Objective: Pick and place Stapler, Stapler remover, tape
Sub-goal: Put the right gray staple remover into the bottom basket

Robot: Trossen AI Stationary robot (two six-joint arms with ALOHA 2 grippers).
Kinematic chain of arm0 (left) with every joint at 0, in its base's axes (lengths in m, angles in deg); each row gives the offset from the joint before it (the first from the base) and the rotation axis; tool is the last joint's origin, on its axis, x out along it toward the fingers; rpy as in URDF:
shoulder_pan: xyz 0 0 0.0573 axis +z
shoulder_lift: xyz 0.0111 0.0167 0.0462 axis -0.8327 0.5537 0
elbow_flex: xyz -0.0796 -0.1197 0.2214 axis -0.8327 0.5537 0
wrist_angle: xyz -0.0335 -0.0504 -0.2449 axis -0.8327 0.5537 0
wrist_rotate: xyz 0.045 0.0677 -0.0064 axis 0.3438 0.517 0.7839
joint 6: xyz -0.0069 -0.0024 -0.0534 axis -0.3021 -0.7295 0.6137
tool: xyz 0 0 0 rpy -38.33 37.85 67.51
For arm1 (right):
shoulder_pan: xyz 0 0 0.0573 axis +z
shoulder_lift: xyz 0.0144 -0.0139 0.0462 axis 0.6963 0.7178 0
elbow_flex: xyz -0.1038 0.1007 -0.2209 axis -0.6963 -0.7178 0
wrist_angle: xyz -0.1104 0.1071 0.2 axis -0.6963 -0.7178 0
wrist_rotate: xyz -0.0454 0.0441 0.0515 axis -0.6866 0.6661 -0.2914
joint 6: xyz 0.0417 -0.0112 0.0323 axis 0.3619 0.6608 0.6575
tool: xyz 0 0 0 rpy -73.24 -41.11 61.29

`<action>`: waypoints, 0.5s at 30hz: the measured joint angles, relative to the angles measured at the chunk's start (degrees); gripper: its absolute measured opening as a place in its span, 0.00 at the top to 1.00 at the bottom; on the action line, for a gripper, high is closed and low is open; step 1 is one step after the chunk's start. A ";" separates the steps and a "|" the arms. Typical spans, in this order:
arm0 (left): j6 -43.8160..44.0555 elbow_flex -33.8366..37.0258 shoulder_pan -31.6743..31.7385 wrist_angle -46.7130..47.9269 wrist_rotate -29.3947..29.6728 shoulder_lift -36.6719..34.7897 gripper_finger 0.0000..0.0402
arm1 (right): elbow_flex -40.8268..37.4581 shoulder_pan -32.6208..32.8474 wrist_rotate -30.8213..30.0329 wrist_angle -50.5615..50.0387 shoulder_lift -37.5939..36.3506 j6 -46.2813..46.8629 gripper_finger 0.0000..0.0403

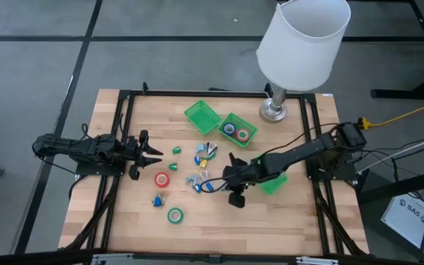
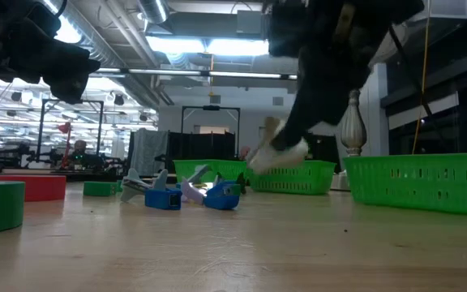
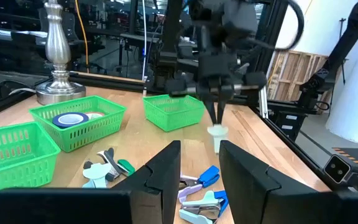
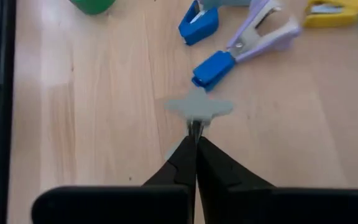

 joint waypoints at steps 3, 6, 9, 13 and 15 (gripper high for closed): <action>0.01 0.01 -0.02 0.00 -0.02 0.01 0.73 | 0.00 -0.46 0.00 -3.71 -3.62 -1.37 0.98; -0.01 0.01 -0.02 0.02 0.00 0.01 0.73 | 0.00 -1.22 0.01 -8.45 -7.91 -2.72 0.99; -0.01 -0.01 0.00 0.00 0.00 -0.01 0.73 | -0.99 -2.24 -0.32 -12.00 -12.51 -2.80 0.99; -0.01 0.01 -0.01 0.02 -0.02 0.01 0.73 | -2.76 -3.99 -1.34 -15.27 -18.74 -2.99 0.99; 0.00 0.01 -0.01 0.00 0.00 -0.01 0.73 | -4.34 -5.12 -1.48 -15.42 -22.11 -3.13 0.99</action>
